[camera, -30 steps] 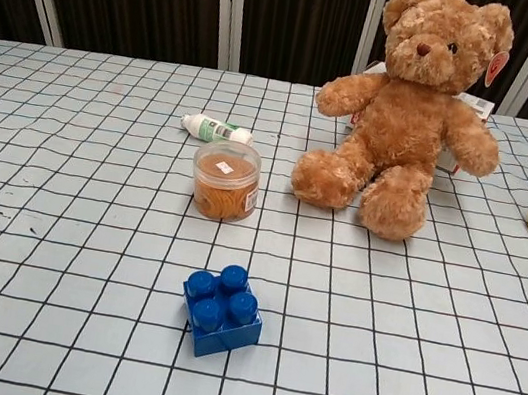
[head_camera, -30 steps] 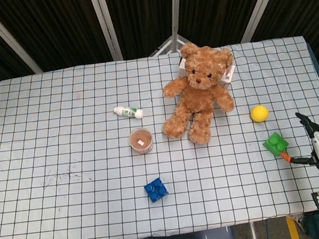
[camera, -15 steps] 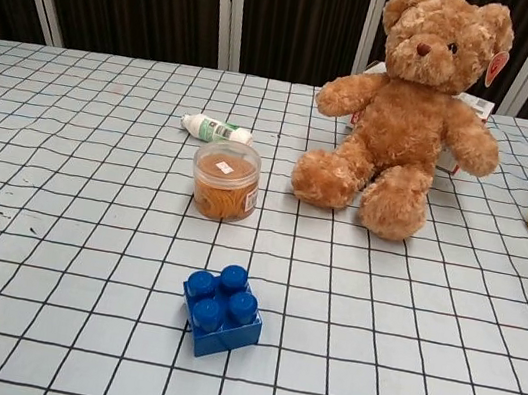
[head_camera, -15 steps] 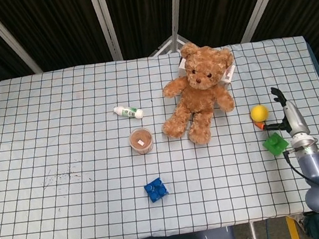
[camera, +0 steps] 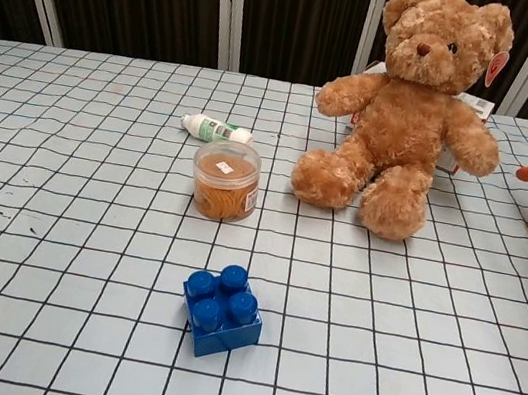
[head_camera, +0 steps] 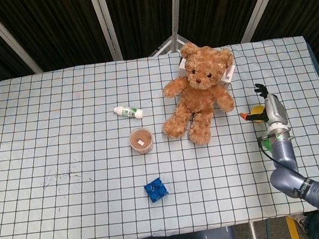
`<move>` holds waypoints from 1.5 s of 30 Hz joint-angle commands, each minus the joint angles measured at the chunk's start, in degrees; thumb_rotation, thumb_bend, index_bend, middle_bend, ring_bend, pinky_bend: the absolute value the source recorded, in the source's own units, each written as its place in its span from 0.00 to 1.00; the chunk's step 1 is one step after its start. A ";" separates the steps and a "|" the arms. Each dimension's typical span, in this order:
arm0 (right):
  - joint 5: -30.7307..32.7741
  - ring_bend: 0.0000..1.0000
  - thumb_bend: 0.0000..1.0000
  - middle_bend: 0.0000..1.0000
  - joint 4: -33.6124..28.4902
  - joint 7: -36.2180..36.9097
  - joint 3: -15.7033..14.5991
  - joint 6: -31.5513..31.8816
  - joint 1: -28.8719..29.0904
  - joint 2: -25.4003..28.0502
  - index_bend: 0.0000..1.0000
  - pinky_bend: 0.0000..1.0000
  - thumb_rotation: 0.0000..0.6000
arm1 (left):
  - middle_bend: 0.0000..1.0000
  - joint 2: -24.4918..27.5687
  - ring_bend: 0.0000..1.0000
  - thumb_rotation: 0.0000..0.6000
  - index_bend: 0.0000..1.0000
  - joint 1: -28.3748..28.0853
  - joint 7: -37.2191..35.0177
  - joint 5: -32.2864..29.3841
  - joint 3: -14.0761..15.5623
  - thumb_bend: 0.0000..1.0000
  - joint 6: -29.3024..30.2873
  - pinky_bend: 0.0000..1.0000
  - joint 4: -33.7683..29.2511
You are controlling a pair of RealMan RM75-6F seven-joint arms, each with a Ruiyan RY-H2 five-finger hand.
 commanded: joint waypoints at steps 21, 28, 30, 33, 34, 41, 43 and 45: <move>13.08 0.15 0.18 0.18 -3.64 -14.11 2.43 0.15 6.62 -1.37 0.13 0.00 1.00 | 0.06 0.59 0.01 1.00 0.20 -0.30 -2.71 -0.23 -0.22 0.17 -1.44 0.14 1.10; 14.97 0.16 0.18 0.19 -2.62 -14.91 4.02 2.37 7.91 -2.63 0.15 0.00 1.00 | 0.06 0.66 0.01 1.00 0.20 -0.40 -3.06 -0.26 -0.23 0.17 -1.77 0.14 1.24; 15.59 0.18 0.18 0.23 -1.94 -15.24 4.35 3.16 8.25 -3.27 0.20 0.00 1.00 | 0.06 0.69 0.01 1.00 0.20 -0.37 -3.19 -0.36 -0.28 0.17 -1.74 0.14 1.32; 16.47 0.23 0.18 0.29 -1.21 -16.15 4.55 4.03 8.65 -3.89 0.24 0.00 1.00 | 0.06 0.71 0.01 1.00 0.20 -0.40 -3.26 -0.47 -0.30 0.17 -1.83 0.14 1.37; 16.75 0.24 0.18 0.31 -1.03 -16.46 4.61 4.26 8.76 -4.06 0.25 0.00 1.00 | 0.06 0.71 0.01 1.00 0.20 -0.41 -3.27 -0.47 -0.30 0.17 -1.85 0.14 1.38; 18.09 0.30 0.18 0.36 0.05 -18.16 5.41 5.82 9.61 -5.26 0.30 0.00 1.00 | 0.06 0.68 0.01 1.00 0.20 -0.52 -3.09 -0.37 -0.22 0.17 -2.04 0.14 1.28; 18.34 0.30 0.18 0.36 -0.03 -18.83 5.68 6.38 9.89 -5.48 0.30 0.00 1.00 | 0.06 0.69 0.01 1.00 0.20 -0.50 -3.13 -0.41 -0.24 0.17 -2.01 0.14 1.27; 18.59 0.30 0.18 0.36 -0.14 -19.34 5.95 6.80 10.10 -5.60 0.30 0.00 1.00 | 0.06 0.69 0.01 1.00 0.20 -0.51 -3.17 -0.48 -0.27 0.17 -2.04 0.14 1.30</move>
